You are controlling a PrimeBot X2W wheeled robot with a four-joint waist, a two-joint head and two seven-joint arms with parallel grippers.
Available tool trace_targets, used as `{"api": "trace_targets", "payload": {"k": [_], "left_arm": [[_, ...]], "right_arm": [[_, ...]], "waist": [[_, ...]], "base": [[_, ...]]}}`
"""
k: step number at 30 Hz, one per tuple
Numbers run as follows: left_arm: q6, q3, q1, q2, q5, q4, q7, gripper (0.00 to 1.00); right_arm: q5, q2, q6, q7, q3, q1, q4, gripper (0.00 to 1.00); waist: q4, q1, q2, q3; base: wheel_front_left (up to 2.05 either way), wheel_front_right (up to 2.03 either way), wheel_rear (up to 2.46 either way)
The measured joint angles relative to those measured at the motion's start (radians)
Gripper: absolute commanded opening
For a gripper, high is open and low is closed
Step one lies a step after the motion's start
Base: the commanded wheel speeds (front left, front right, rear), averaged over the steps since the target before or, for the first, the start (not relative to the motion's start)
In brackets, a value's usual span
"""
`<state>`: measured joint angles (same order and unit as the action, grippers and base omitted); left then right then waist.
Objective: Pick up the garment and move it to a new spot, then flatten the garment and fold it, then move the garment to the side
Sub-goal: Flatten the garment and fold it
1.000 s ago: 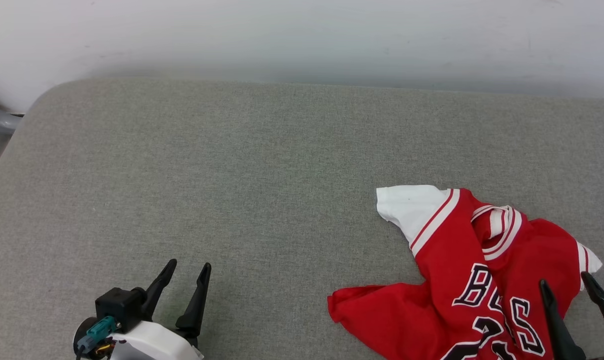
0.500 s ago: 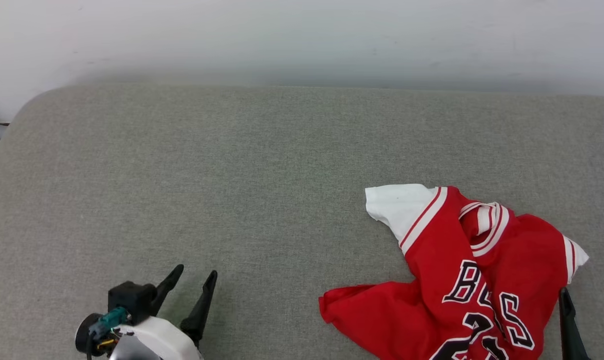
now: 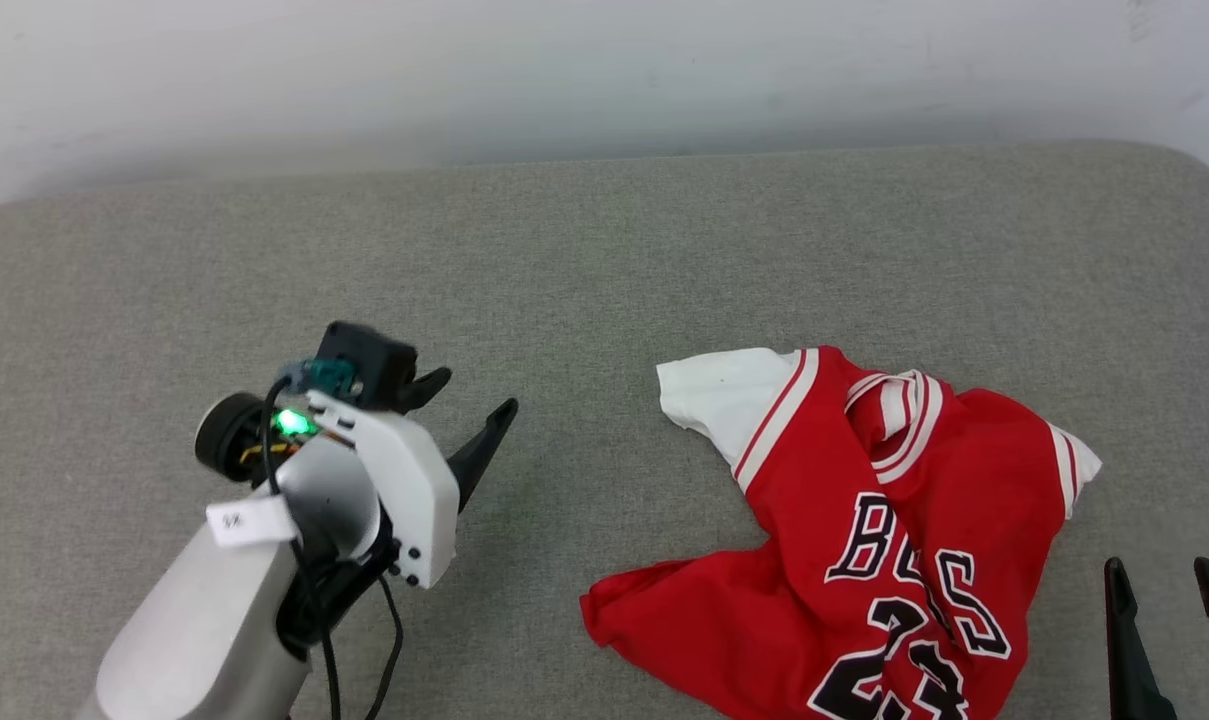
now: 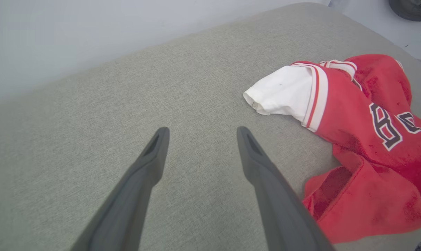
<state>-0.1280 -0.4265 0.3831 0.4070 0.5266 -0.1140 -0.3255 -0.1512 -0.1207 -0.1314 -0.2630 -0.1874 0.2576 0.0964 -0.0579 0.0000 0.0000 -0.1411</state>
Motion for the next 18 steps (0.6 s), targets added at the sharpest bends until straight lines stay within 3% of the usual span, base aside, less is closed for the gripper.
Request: {"api": "trace_targets", "payload": {"k": [6, 11, 14, 18], "left_arm": [[-0.001, -0.083, 0.163, -0.046, 0.102, -0.011, -0.254, 1.0], [-0.002, -0.123, 0.282, -0.119, 0.207, -0.148, -0.421, 1.0], [0.024, -0.117, 0.343, -0.188, 0.263, -0.247, -0.481, 1.0], [0.077, -0.116, 0.437, -0.248, 0.259, -0.377, -0.509, 1.0]], "right_arm": [[-0.002, 0.004, 0.0, 0.0, -0.016, -0.008, -0.019, 1.0], [-0.002, 0.003, 0.0, 0.0, -0.018, -0.025, -0.038, 1.0], [-0.003, 0.0, 0.0, 0.0, -0.014, -0.041, -0.047, 1.0], [-0.003, -0.007, 0.0, 0.0, 0.002, -0.068, -0.052, 1.0]], "waist": [[-0.024, 0.0, 0.0, -0.009], [-0.034, 0.0, 0.0, -0.026], [-0.04, 0.0001, 0.0, -0.04], [-0.054, 0.0001, 0.0, -0.066]], "base": [[0.0, 0.0, 0.0], [0.0, 0.0, 0.0], [0.0, 0.0, 0.0], [0.0, 0.0, 0.0]]}}
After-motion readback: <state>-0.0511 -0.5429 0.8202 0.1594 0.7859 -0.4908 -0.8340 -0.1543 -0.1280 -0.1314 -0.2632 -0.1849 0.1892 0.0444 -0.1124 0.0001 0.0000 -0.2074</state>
